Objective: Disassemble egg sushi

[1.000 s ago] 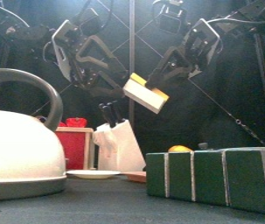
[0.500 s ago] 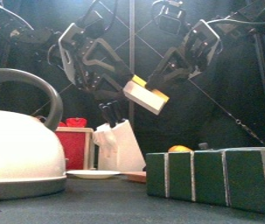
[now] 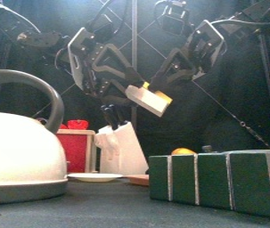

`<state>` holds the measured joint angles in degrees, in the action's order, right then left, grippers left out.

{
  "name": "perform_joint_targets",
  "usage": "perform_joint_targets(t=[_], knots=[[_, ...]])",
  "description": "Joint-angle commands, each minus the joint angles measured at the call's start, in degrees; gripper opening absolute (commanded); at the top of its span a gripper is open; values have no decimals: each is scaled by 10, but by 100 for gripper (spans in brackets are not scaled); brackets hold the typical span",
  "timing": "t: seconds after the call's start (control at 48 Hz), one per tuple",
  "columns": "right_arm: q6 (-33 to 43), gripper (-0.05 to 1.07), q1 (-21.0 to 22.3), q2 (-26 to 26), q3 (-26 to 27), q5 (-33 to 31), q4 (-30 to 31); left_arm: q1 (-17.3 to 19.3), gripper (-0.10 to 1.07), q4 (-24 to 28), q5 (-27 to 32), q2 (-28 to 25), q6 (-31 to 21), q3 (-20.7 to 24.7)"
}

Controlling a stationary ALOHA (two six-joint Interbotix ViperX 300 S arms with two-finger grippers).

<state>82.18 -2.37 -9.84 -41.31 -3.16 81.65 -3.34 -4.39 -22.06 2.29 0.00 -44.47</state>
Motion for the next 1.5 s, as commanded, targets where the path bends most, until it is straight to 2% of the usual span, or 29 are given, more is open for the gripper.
perform_joint_targets(t=[0.0, 0.688, 0.812, 1.083, 1.479], knots=[[-1, 60, 2, -8, 12, 1, 1, 2, 101, -1, -5, 4, 1, 15], [-1, 60, 2, -6, 12, 1, 1, 4, 95, -1, -5, -4, 2, 17], [-1, 60, 2, -5, 12, 2, 2, 3, 89, -2, -5, -5, 2, 17], [-1, 60, 2, -5, 13, 1, 1, 4, 67, -8, -5, -5, 2, 16], [0, 60, 2, -5, 11, 1, 1, 4, 65, -18, -5, -3, 2, 7]])
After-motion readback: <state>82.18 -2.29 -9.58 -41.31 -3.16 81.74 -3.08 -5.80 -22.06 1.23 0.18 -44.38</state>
